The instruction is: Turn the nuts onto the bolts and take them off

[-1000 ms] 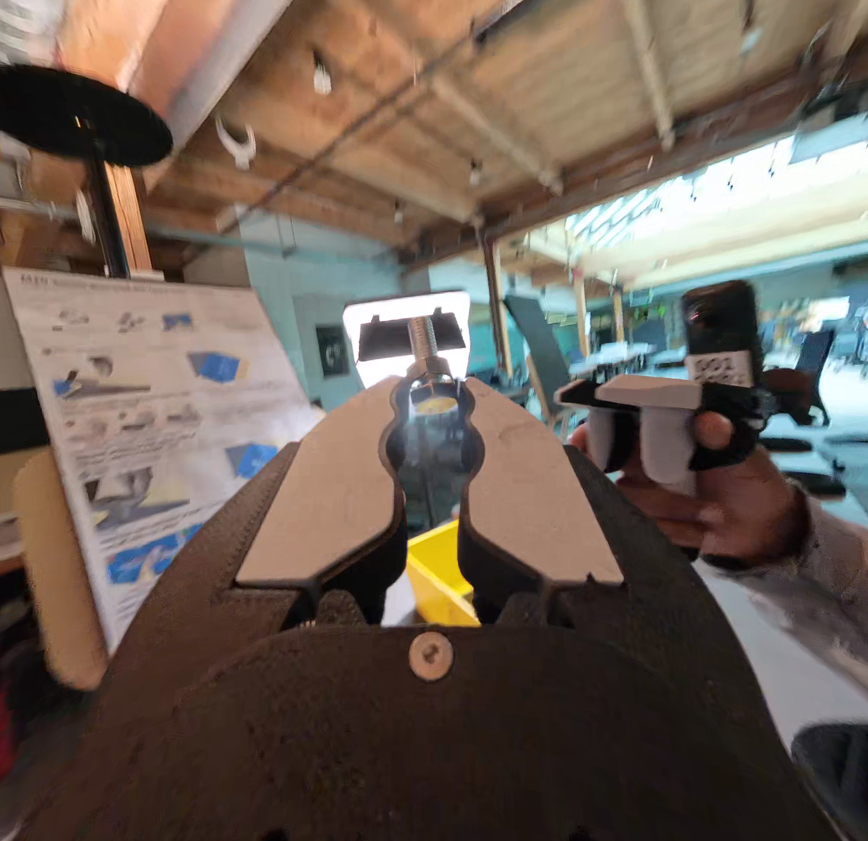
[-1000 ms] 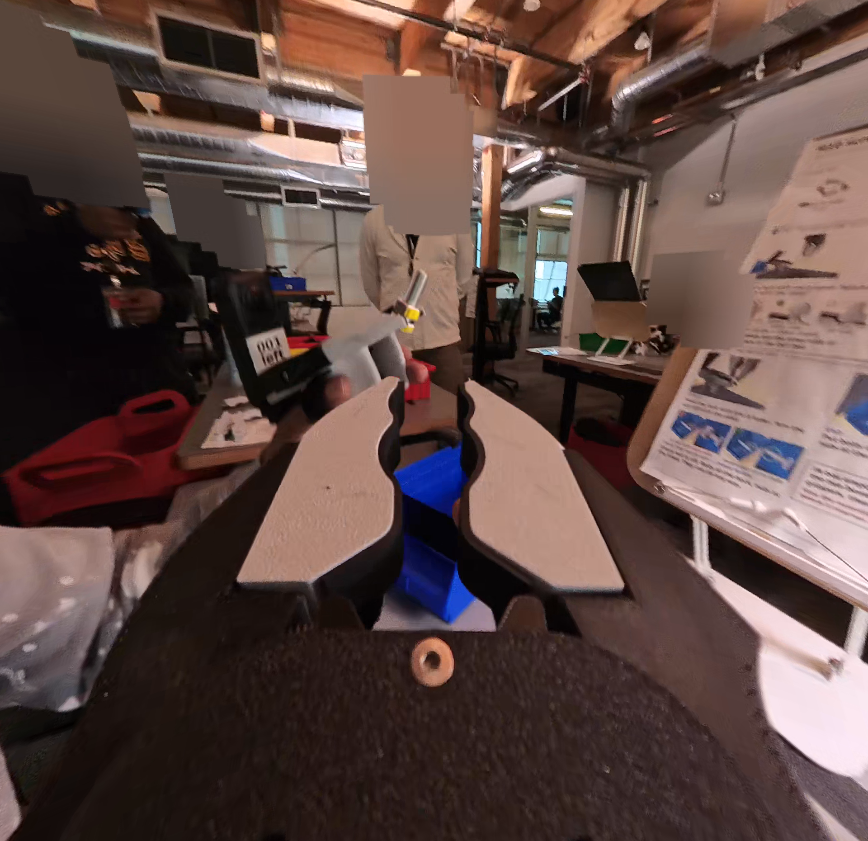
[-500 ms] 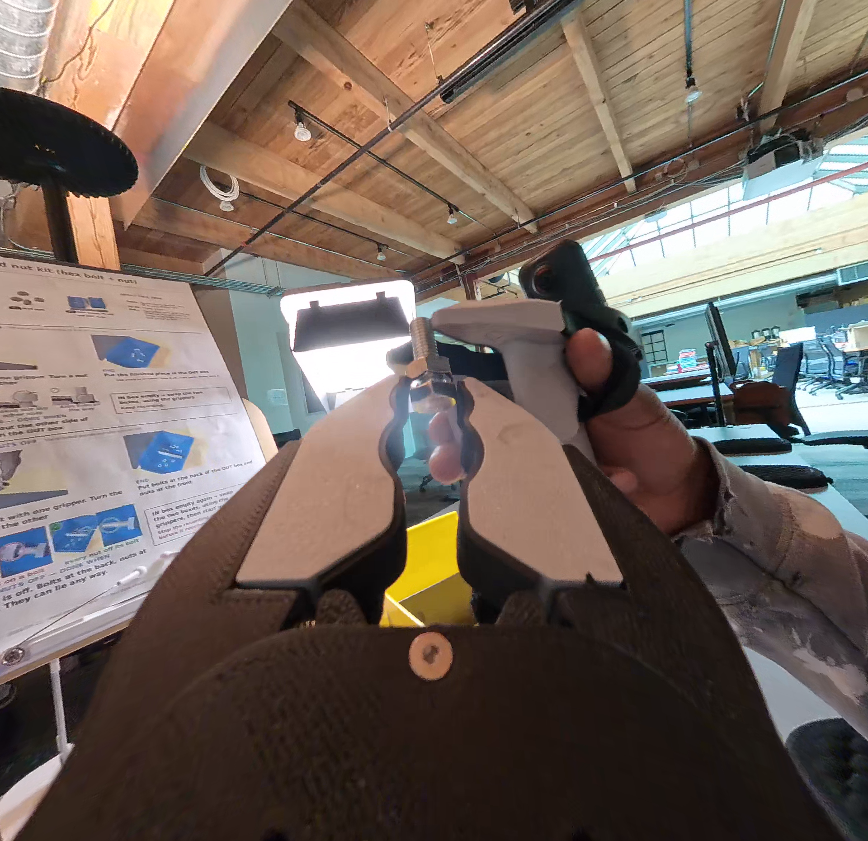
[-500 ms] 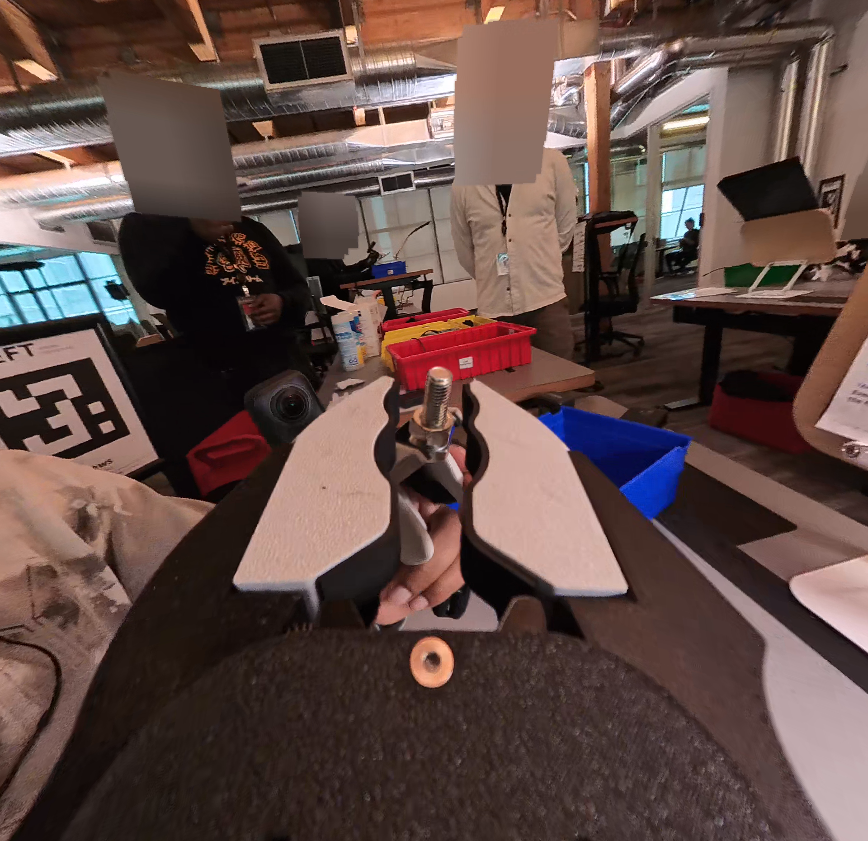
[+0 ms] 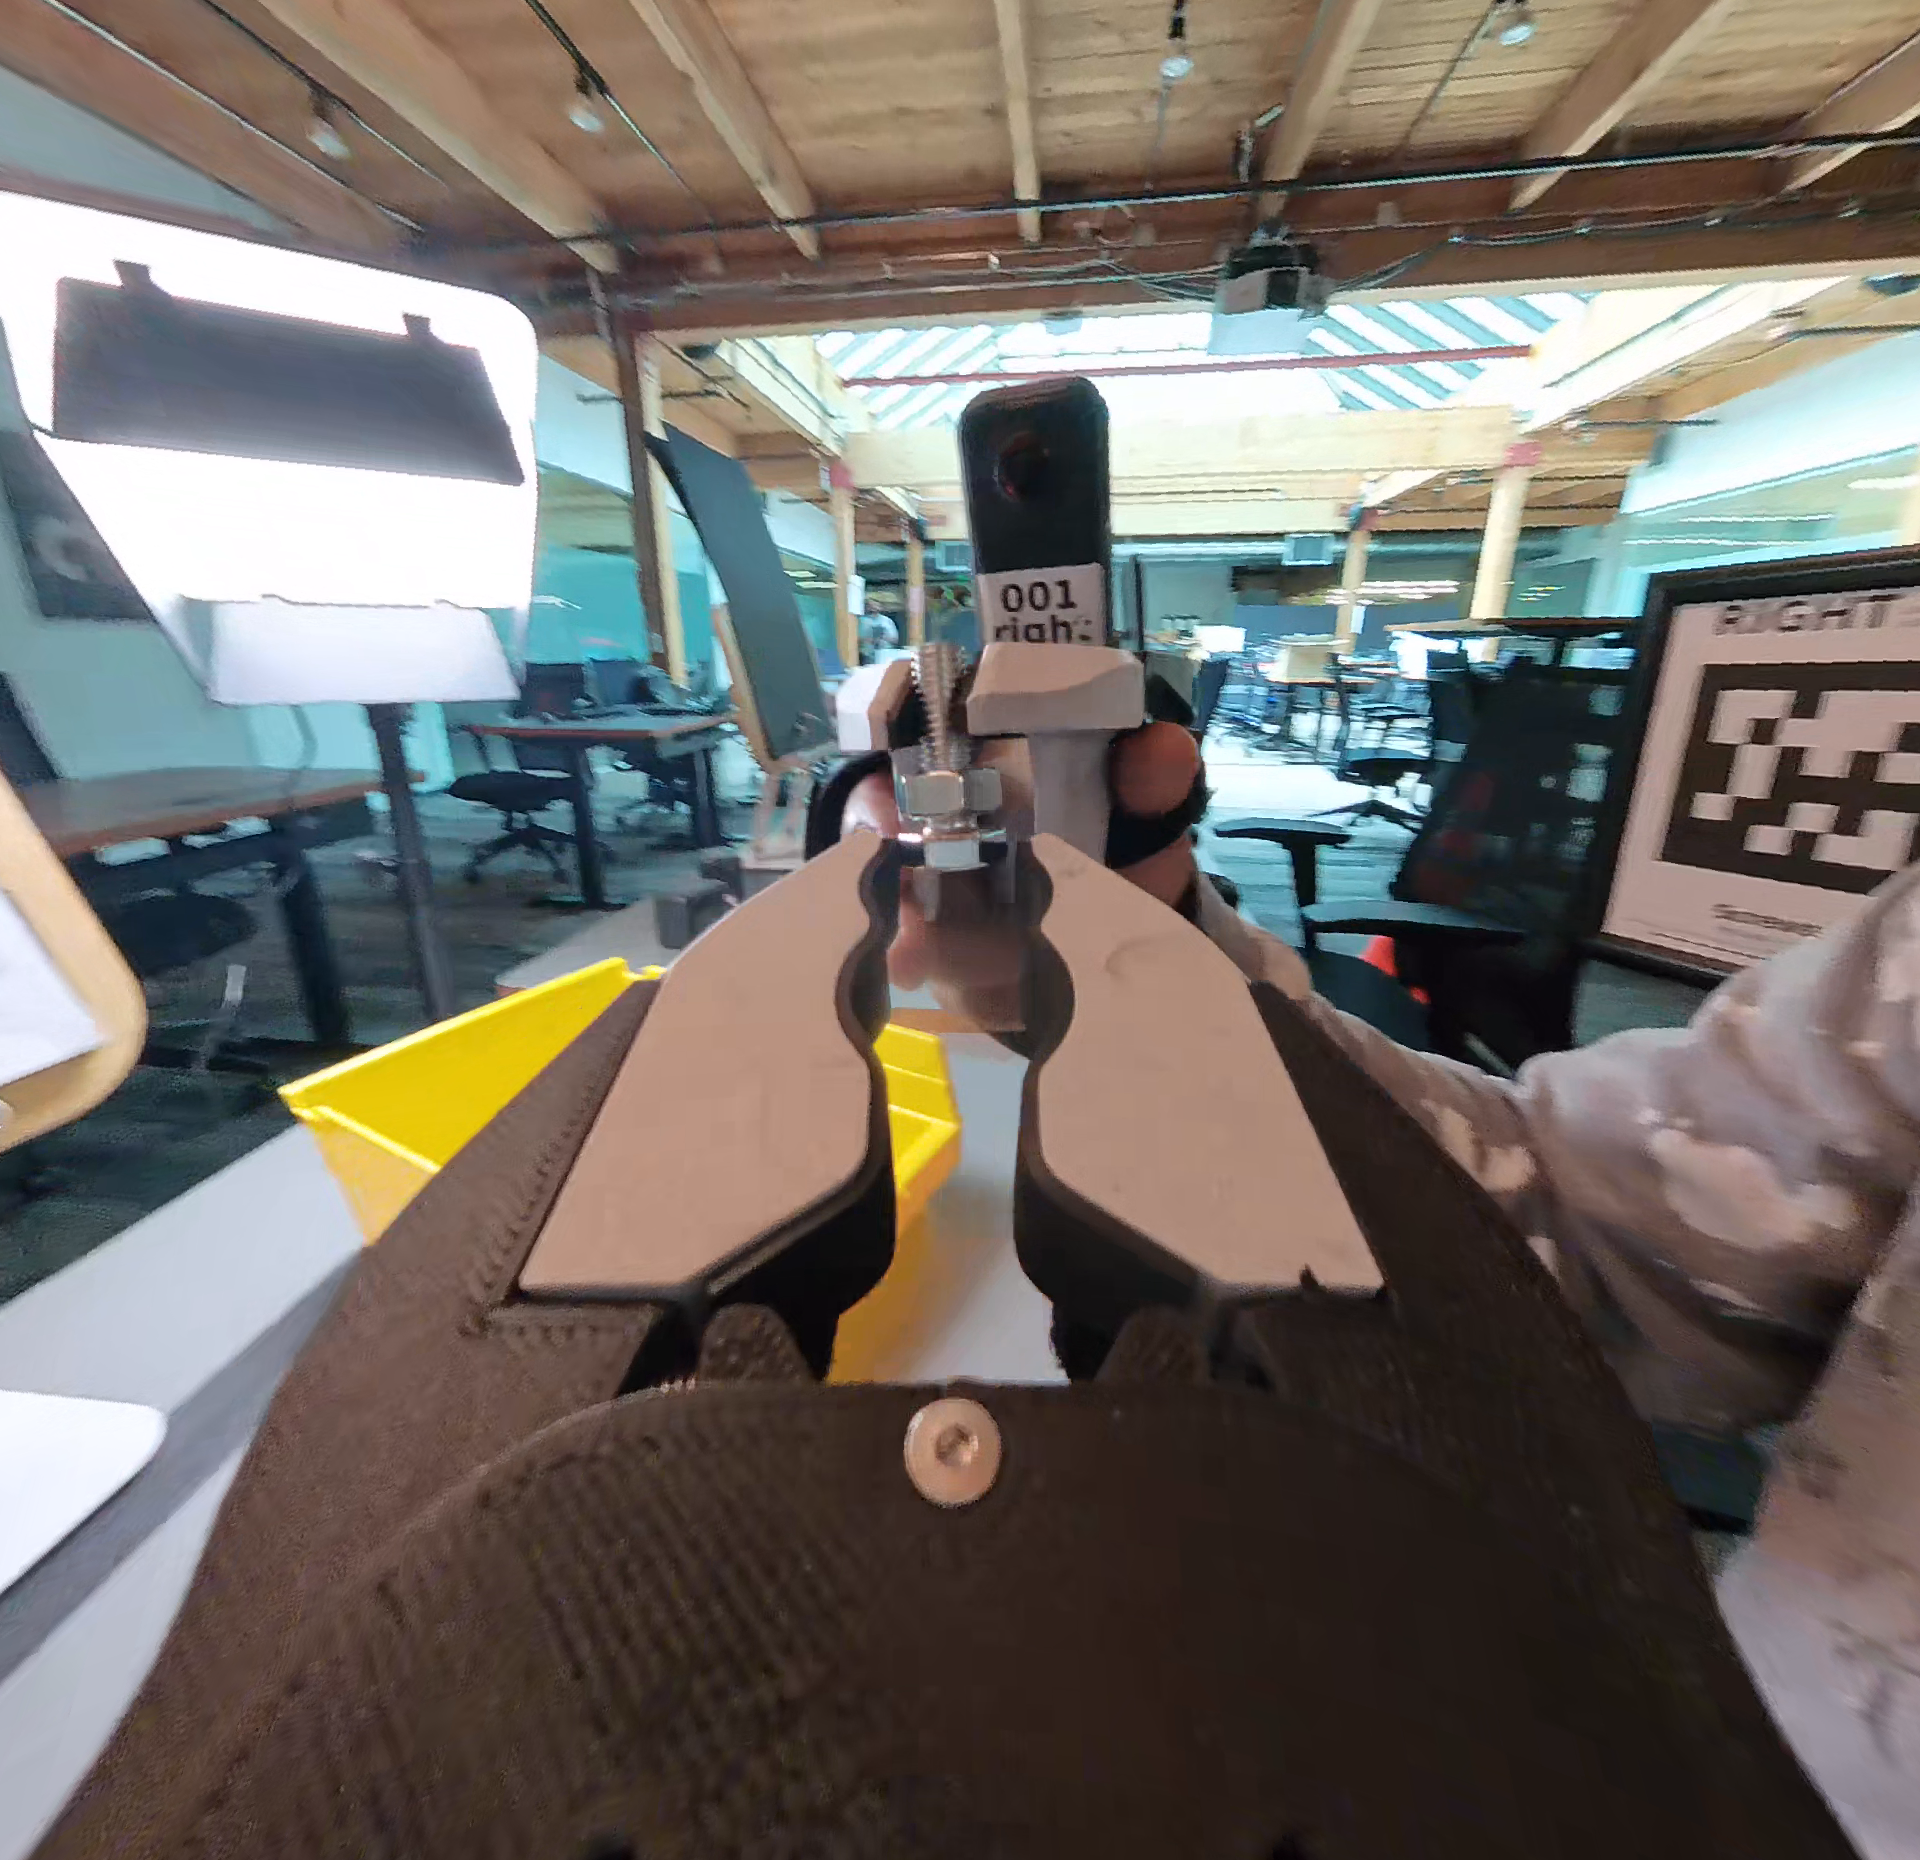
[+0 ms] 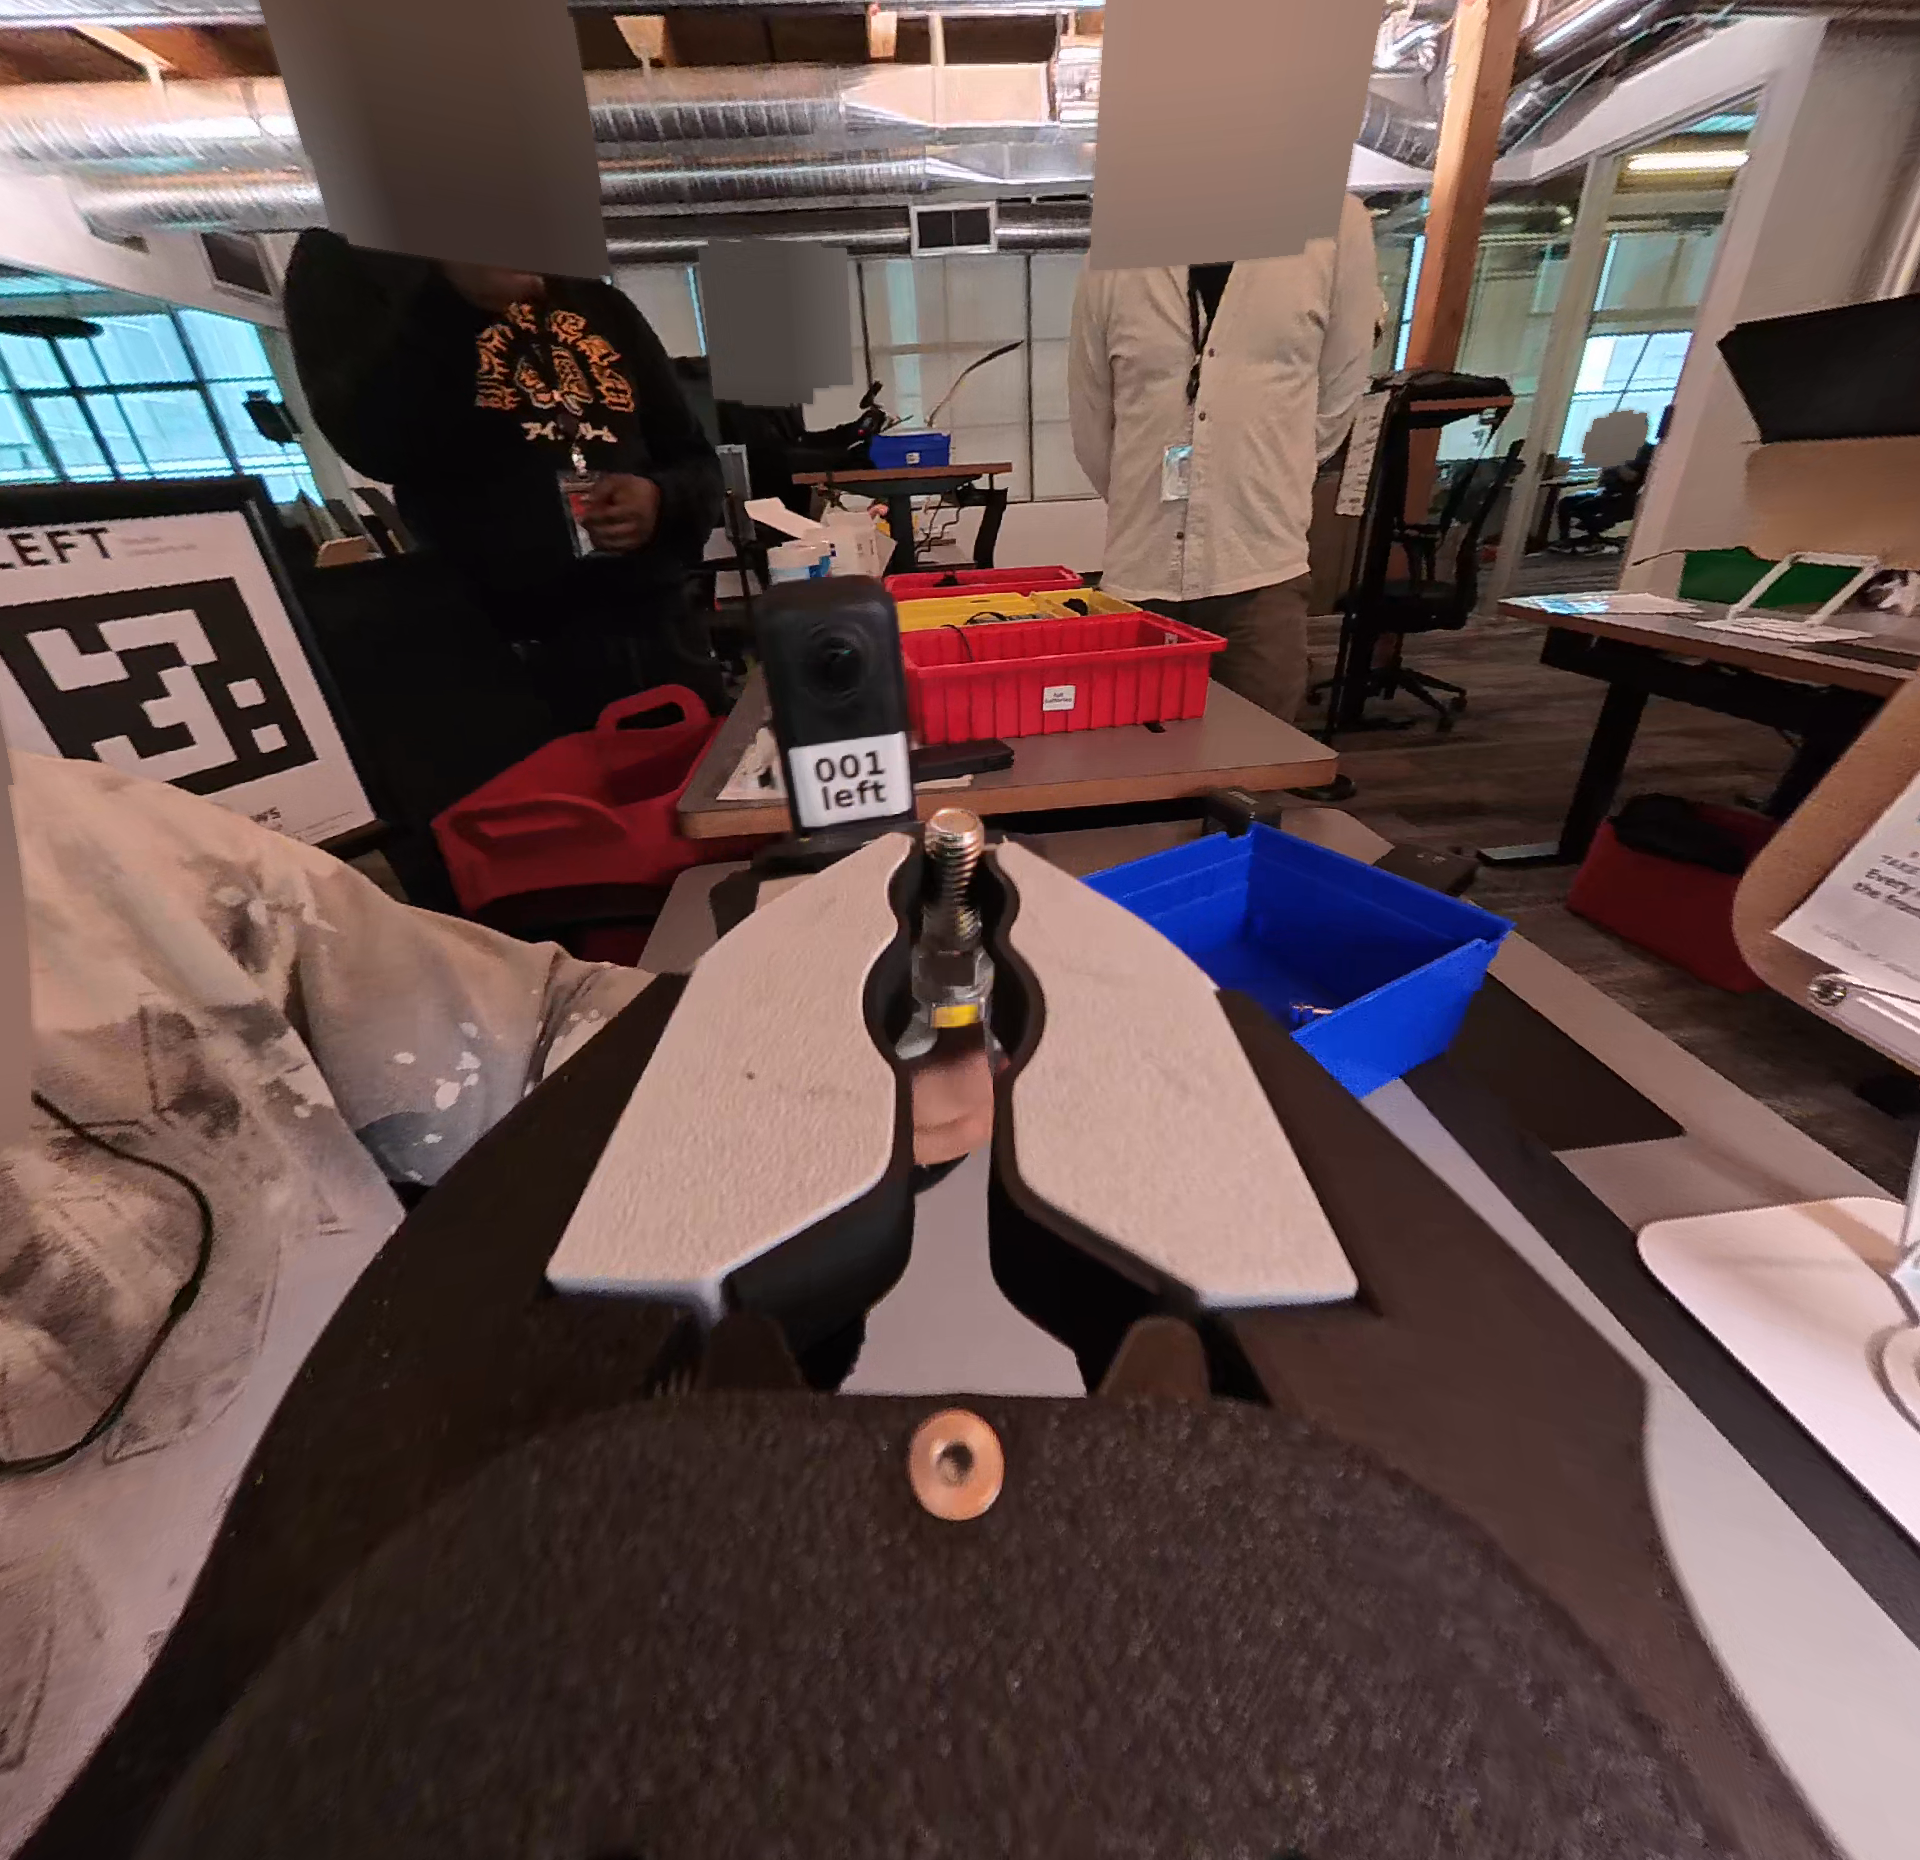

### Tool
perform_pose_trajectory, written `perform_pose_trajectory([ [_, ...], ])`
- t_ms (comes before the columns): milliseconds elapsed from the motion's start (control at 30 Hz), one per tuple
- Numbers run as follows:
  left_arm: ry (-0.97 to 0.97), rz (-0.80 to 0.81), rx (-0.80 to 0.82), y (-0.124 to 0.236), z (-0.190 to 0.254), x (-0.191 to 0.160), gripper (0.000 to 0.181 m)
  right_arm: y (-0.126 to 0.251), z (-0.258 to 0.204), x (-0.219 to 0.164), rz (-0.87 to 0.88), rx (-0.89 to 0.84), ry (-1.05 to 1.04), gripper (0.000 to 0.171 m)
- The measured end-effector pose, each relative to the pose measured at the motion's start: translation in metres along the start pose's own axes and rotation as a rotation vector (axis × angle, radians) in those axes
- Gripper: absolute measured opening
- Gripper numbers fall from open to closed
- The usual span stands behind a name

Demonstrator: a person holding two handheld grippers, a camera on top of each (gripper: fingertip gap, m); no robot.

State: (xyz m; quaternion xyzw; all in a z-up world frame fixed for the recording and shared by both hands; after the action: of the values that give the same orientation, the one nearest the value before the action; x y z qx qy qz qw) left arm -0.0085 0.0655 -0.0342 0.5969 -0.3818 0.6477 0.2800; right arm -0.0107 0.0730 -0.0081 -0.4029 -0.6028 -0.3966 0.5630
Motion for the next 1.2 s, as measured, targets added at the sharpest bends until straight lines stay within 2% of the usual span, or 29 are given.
perform_pose_trajectory([
  [300,0.124,-0.03,-0.152,-0.004,0.01,-0.006,0.02,0.002,-0.012,-0.004,0.004,0.147,-0.019,0.009],
  [633,0.141,-0.044,-0.19,-0.004,0.017,-0.004,0.018,0.001,-0.02,-0.005,0.007,0.206,-0.027,0.009],
  [700,0.11,-0.014,-0.121,-0.003,0.011,0.0,0.018,0.002,-0.016,-0.002,0.032,0.168,-0.027,0.009],
  [800,0.062,0.037,0.013,0.005,-0.005,0.007,0.018,0.006,-0.005,0.01,0.112,0.08,-0.032,0.022],
  [900,-0.001,0.046,0.168,0.012,-0.022,0.01,0.018,0.001,0.001,0.007,0.091,0.005,-0.004,0.032],
  [1033,-0.025,0.047,0.2,0.012,-0.023,0.01,0.018,-0.012,0.01,0.0,0.069,-0.077,-0.001,0.035],
  [1133,-0.019,0.079,0.192,0.016,-0.022,0.014,0.018,-0.009,0.021,-0.004,0.07,-0.092,-0.032,0.027],
  [1167,-0.006,0.099,0.157,0.017,-0.019,0.017,0.018,-0.002,0.033,-0.004,0.079,-0.159,-0.062,0.004],
  [1200,-0.002,0.099,0.148,0.018,-0.018,0.019,0.018,0.006,0.043,-0.002,0.106,-0.218,-0.055,0.004],
])
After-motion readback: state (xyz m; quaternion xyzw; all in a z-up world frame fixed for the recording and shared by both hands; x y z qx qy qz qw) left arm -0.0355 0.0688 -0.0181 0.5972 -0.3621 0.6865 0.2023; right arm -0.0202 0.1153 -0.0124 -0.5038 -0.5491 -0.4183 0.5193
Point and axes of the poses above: each gripper's, where its closed fingertips meet, y back along the fingers, x out of its top, z = x × y across the jaws, the point moved 1 cm from there along y, back along the fingers, and after that the axes turned 7 degrees about -z, right-handed, at the moved point
